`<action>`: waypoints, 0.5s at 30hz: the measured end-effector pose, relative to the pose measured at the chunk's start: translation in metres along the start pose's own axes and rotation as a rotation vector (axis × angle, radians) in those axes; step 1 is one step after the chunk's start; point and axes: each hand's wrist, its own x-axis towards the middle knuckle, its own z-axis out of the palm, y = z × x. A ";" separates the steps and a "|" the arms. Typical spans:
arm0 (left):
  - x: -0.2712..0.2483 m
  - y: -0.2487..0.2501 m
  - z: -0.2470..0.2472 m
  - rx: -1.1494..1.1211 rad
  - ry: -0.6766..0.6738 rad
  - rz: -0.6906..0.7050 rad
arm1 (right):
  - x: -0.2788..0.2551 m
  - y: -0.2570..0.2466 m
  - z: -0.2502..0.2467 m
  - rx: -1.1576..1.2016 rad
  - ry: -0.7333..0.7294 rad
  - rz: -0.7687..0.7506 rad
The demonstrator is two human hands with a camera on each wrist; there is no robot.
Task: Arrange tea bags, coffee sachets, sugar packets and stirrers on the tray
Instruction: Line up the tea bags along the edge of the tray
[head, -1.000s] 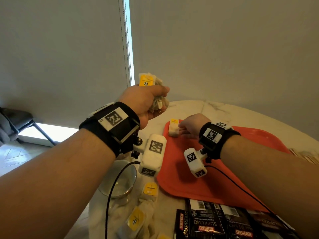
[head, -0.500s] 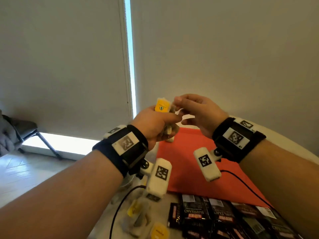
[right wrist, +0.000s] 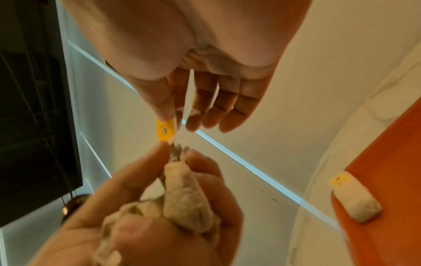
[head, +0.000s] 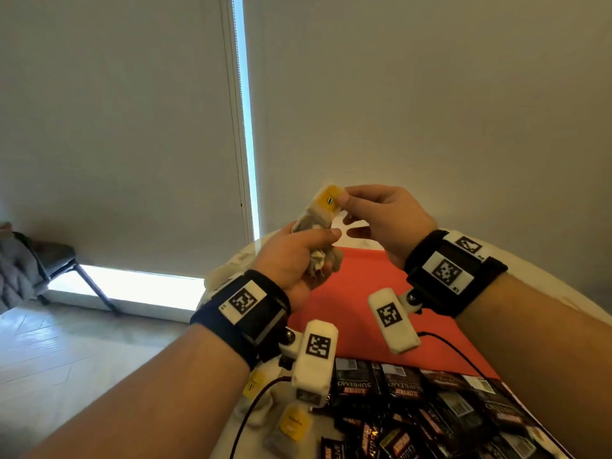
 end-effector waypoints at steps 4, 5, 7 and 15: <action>0.004 -0.001 -0.002 -0.087 0.112 -0.084 | 0.006 -0.003 -0.004 0.147 0.119 -0.074; 0.006 -0.001 -0.003 -0.082 0.143 -0.088 | 0.007 -0.003 -0.006 0.145 0.101 -0.051; 0.010 0.003 -0.006 -0.047 0.179 -0.084 | 0.008 -0.003 -0.010 0.145 0.072 -0.014; 0.023 0.026 -0.004 0.198 0.111 0.179 | 0.008 0.006 -0.001 0.056 -0.023 0.021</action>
